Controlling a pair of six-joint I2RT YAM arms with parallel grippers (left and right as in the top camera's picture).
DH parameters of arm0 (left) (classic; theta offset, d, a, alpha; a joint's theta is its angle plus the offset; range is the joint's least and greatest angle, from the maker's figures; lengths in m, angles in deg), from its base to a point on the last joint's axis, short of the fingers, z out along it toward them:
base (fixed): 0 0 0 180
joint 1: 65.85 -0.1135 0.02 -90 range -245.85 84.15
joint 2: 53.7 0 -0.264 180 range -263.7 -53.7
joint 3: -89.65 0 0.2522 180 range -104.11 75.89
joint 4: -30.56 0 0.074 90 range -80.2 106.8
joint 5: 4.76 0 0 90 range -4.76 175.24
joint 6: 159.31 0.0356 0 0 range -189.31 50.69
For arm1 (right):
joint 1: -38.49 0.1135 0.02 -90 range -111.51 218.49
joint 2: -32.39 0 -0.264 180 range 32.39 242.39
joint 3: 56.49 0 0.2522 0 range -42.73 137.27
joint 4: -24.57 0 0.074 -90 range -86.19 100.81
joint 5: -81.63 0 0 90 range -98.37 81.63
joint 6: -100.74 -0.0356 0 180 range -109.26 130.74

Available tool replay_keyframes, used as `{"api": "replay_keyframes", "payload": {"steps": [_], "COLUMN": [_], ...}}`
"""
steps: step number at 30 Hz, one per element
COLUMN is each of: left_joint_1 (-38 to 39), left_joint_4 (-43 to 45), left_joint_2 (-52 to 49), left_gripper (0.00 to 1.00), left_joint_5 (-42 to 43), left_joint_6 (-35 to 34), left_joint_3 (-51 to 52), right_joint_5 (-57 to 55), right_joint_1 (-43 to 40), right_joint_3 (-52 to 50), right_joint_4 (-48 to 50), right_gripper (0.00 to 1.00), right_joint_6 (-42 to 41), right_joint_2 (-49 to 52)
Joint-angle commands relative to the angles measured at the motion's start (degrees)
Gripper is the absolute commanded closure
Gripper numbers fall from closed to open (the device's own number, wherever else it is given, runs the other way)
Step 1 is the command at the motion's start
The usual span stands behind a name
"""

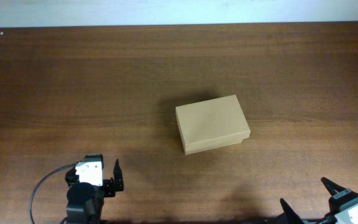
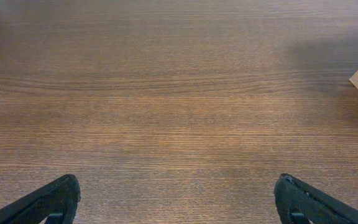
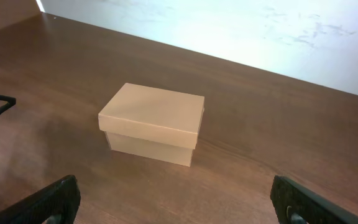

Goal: Pack container

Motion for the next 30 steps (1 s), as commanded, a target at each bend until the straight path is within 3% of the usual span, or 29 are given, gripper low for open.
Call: {"api": "replay_keyframes", "payload": {"steps": [1,8,19,30], "left_joint_1": [-0.35,-0.35,-0.35,-0.35], "left_joint_4": [0.15,0.13,0.15,0.15], "left_joint_2": [0.81,0.81,0.81,0.81], "left_gripper": [0.00,0.00,0.01,0.00], "left_joint_5": [-1.01,-0.98,-1.01,-1.01], "left_joint_6": [1.29,1.29,1.29,1.29], "left_joint_3": [0.66,0.66,0.66,0.66], "right_joint_5": [-0.24,-1.81,-2.16,0.46], "right_joint_1": [-0.42,-0.74,-12.66,-24.59], "right_joint_3": [-0.17,-3.54,-34.75,-48.17], "right_joint_4": [0.11,3.91,24.46,27.02], "right_gripper": [0.01,0.01,0.01,0.01], "right_joint_6": [-0.48,-0.48,-0.50,-8.55], "right_joint_2": [-0.02,-0.81,-10.16,-11.50]}}
